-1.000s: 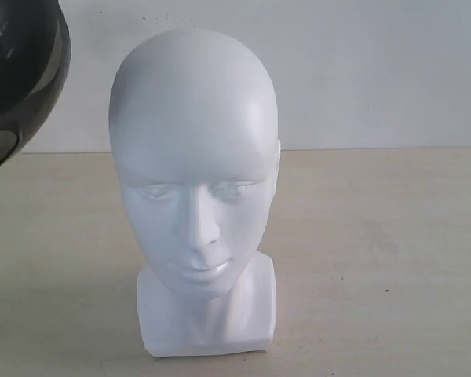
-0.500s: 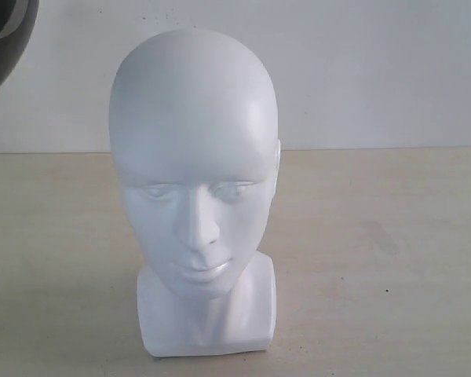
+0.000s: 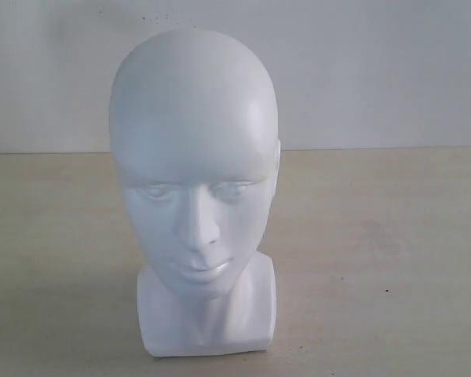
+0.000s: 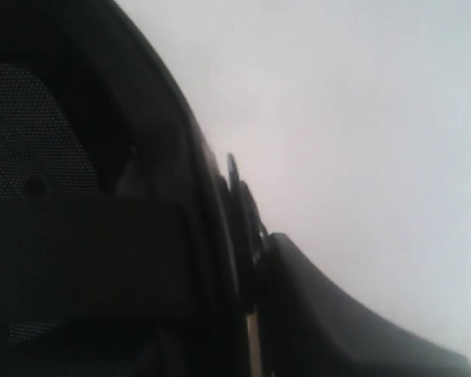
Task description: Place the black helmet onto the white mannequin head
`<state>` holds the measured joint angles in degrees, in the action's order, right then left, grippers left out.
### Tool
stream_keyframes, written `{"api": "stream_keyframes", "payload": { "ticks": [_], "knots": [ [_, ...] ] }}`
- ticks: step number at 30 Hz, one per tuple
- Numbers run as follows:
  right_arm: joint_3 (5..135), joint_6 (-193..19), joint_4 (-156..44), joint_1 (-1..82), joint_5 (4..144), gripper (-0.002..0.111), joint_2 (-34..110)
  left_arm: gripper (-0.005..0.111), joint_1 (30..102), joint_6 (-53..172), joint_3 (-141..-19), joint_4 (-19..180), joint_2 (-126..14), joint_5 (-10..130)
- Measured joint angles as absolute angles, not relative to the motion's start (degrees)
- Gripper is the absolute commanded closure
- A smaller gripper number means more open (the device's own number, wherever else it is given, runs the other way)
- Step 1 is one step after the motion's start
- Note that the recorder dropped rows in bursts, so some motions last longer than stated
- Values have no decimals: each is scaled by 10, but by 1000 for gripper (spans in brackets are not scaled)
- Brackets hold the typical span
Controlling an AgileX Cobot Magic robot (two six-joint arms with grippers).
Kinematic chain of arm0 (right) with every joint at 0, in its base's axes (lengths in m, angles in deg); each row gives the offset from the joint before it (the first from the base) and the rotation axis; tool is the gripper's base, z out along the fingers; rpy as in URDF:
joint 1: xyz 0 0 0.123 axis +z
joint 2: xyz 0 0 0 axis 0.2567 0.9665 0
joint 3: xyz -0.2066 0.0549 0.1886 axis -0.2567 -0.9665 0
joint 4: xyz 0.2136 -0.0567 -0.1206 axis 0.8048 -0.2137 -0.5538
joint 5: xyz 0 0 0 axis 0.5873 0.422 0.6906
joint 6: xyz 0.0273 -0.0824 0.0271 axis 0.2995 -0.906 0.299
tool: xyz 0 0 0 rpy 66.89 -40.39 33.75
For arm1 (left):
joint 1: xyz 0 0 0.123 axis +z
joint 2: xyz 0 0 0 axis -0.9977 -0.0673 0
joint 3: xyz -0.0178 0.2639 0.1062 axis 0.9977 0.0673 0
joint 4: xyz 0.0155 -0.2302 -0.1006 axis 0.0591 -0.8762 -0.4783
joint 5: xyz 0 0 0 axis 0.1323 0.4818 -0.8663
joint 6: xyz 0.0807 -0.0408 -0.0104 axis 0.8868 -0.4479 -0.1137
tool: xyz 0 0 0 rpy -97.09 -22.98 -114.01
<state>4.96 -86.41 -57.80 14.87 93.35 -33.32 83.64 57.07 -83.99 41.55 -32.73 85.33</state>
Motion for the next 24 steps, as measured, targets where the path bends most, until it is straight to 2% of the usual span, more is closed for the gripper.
{"api": "stream_keyframes", "payload": {
  "ticks": [4,7,12,18,24],
  "knots": [
    [50,-864,-578,149,933,108,-333,102,823,423,-853,543,-323,817],
    [50,-864,-578,149,933,108,-333,102,770,240,-854,705,-323,753],
    [50,-864,-578,149,933,108,-333,102,721,153,-856,741,-323,678],
    [50,-864,-578,149,933,108,-333,102,718,-244,-782,979,-325,445],
    [50,-864,-578,149,933,108,-333,102,718,-340,-772,990,-364,246]
  ]
}}
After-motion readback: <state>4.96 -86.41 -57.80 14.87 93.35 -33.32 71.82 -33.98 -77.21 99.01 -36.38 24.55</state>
